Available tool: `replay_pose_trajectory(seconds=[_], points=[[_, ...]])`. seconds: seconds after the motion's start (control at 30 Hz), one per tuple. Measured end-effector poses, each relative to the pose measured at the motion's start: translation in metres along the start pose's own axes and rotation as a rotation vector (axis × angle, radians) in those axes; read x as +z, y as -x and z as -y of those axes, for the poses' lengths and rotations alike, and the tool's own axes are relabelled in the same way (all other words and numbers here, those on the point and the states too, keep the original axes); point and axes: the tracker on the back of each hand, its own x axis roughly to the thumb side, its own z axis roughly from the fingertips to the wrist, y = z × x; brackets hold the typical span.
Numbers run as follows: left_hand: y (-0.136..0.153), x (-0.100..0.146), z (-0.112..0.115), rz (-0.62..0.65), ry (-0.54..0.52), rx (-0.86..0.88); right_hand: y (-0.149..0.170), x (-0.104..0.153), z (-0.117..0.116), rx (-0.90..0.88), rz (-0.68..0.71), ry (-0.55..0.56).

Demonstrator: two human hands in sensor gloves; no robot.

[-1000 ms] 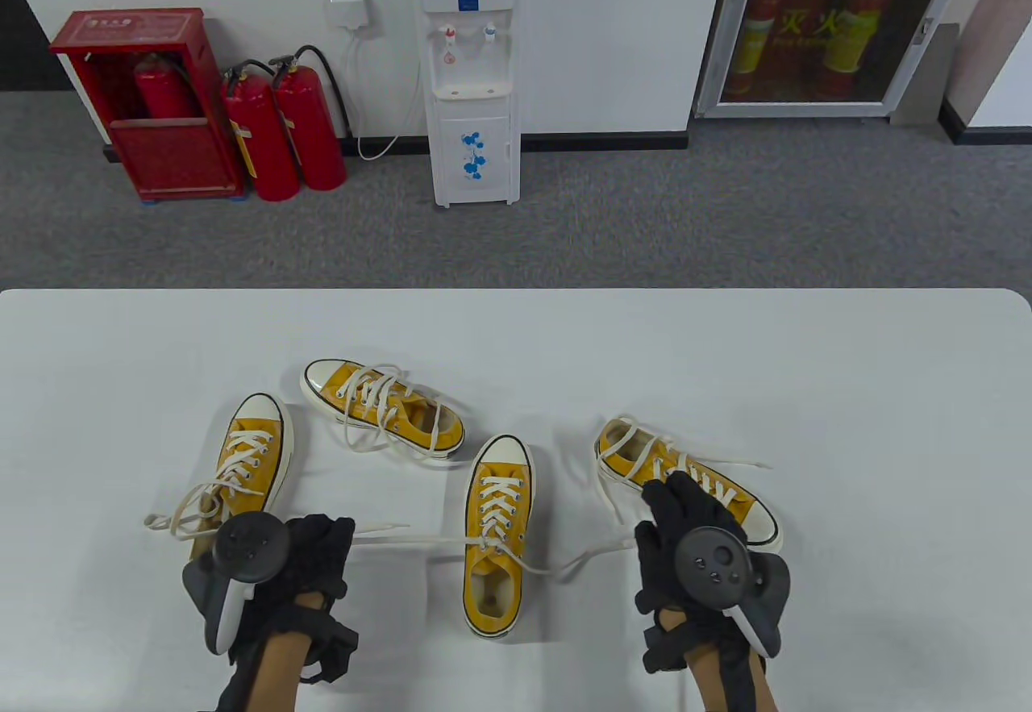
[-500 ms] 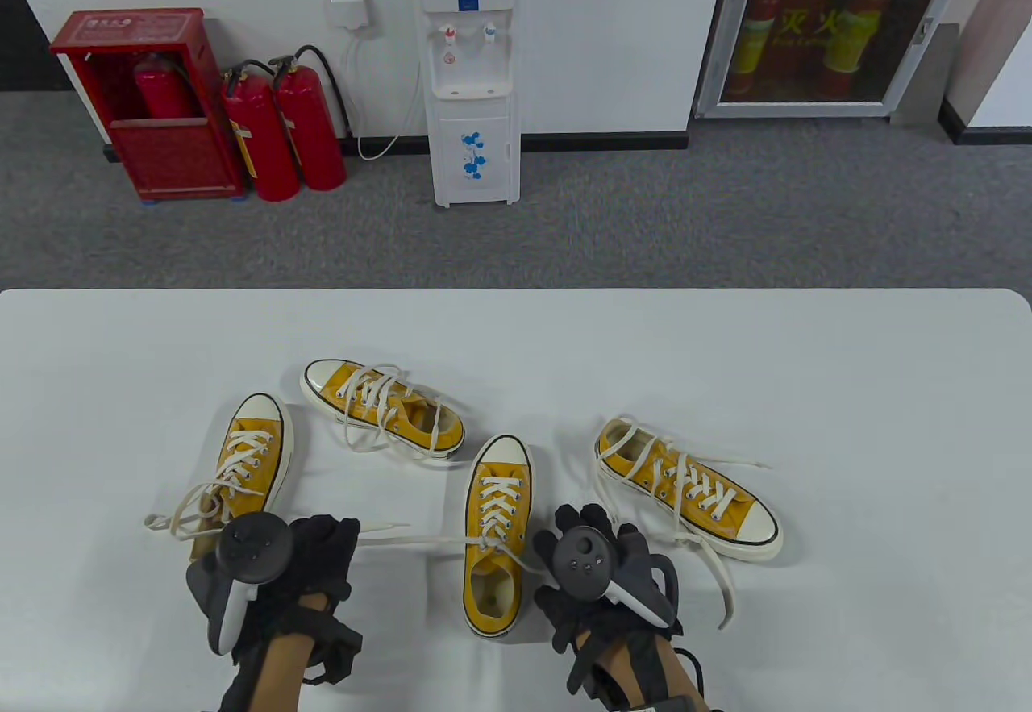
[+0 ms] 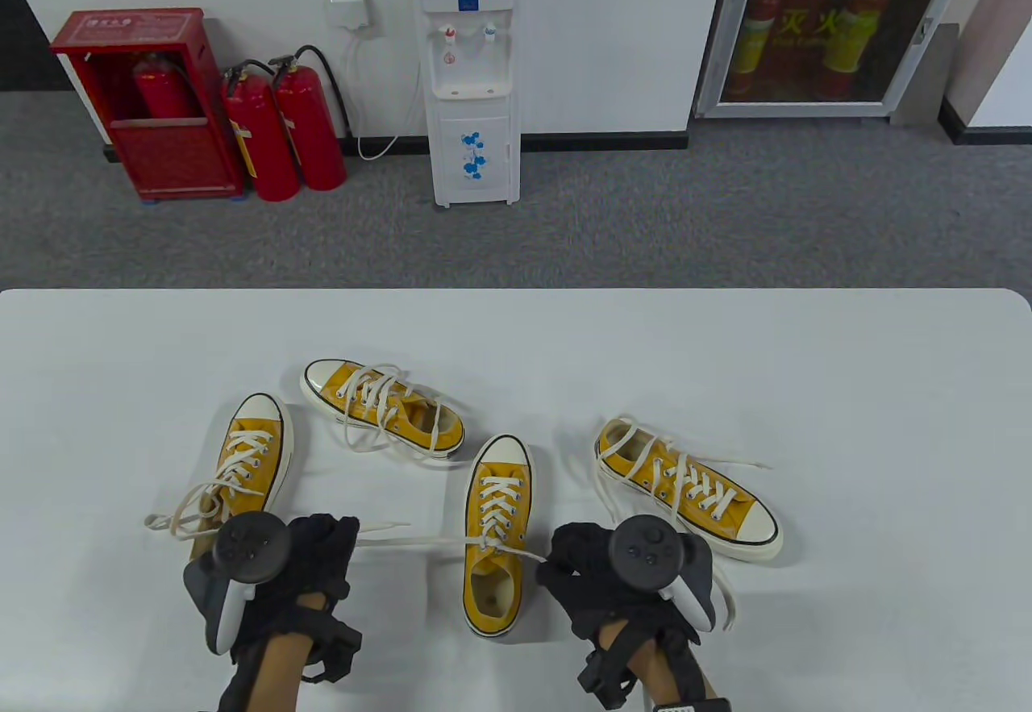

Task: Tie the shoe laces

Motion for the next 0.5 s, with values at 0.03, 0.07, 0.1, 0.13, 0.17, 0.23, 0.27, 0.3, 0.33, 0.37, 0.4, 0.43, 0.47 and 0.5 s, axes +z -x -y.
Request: replay_pose_trajectory(seconds=[0.03,0.07,0.1,0.13,0.17,0.23,0.27,0.3,0.33,0.37,0.4,0.43,0.47,0.5], points=[[0.000,0.000,0.000,0.001,0.001,0.004,-0.003,-0.001,0.003,-0.065,0.007,0.022],[0.000,0.000,0.000,0.002,0.002,0.006,-0.005,-0.002,0.005,-0.097,0.014,0.032],[0.000,0.000,0.000,0.002,0.004,0.009,-0.008,-0.004,0.008,-0.150,0.030,0.048],[0.000,0.000,0.000,0.003,0.004,0.011,-0.011,-0.006,0.010,-0.191,0.029,0.066],[0.000,0.000,0.000,0.003,0.005,0.012,-0.013,-0.008,0.010,-0.211,0.027,0.068],[-0.001,0.000,0.000,0.005,0.004,0.015,-0.016,-0.016,0.008,-0.289,0.021,0.036],[-0.001,0.000,0.000,0.006,0.003,0.016,-0.017,-0.020,0.006,-0.325,0.018,0.028],[-0.001,0.000,0.000,0.007,0.002,0.017,-0.019,-0.024,0.003,-0.370,0.014,0.011],[-0.001,0.000,0.000,0.009,0.001,0.020,-0.020,-0.029,-0.002,-0.417,0.020,-0.004],[-0.001,0.000,0.000,0.010,0.001,0.020,-0.021,-0.031,-0.005,-0.450,0.023,-0.012],[-0.001,0.000,-0.001,0.012,0.002,0.021,-0.022,-0.036,-0.011,-0.502,0.022,-0.037],[-0.001,0.000,-0.001,0.014,0.001,0.021,-0.022,-0.039,-0.015,-0.539,0.027,-0.060],[-0.001,0.000,-0.001,0.016,0.000,0.023,-0.023,-0.042,-0.020,-0.581,0.034,-0.086],[-0.001,0.000,-0.001,0.017,0.000,0.023,-0.024,-0.044,-0.023,-0.603,0.037,-0.104]])
